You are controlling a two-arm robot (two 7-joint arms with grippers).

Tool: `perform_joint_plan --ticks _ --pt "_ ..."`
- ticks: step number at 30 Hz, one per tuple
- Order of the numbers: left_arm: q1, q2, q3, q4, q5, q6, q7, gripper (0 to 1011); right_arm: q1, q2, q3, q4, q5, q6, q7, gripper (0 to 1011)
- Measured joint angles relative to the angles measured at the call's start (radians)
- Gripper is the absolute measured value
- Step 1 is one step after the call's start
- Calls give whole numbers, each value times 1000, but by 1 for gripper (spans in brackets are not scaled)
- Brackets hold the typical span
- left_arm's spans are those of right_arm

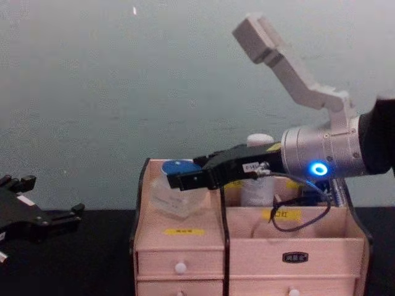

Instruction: Pick up the facial cleanser and watermelon frost from the table and place them into the tiered storage box.

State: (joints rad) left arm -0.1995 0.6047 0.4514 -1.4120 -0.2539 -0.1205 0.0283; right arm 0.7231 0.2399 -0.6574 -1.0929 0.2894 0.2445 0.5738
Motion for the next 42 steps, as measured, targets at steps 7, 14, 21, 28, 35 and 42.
perform_joint_plan --ticks 7,14,21,28,35,42 --pt "0 0 0 0 0 0 0 1001 11 -11 -9 19 -25 3 -2 705" --pt "0 0 0 0 0 0 0 1001 10 -10 -8 19 -23 4 -3 705" --pt "0 0 0 0 0 0 0 1001 9 -10 -7 18 -20 4 -3 766" --pt "0 0 0 0 0 0 0 1001 9 -9 -6 17 -18 4 -3 953" --pt "0 0 0 0 0 0 0 1001 8 -9 -5 16 -18 4 -3 1000" --pt "0 0 0 0 0 0 0 1001 -5 -2 9 -16 -14 -5 -2 1000"
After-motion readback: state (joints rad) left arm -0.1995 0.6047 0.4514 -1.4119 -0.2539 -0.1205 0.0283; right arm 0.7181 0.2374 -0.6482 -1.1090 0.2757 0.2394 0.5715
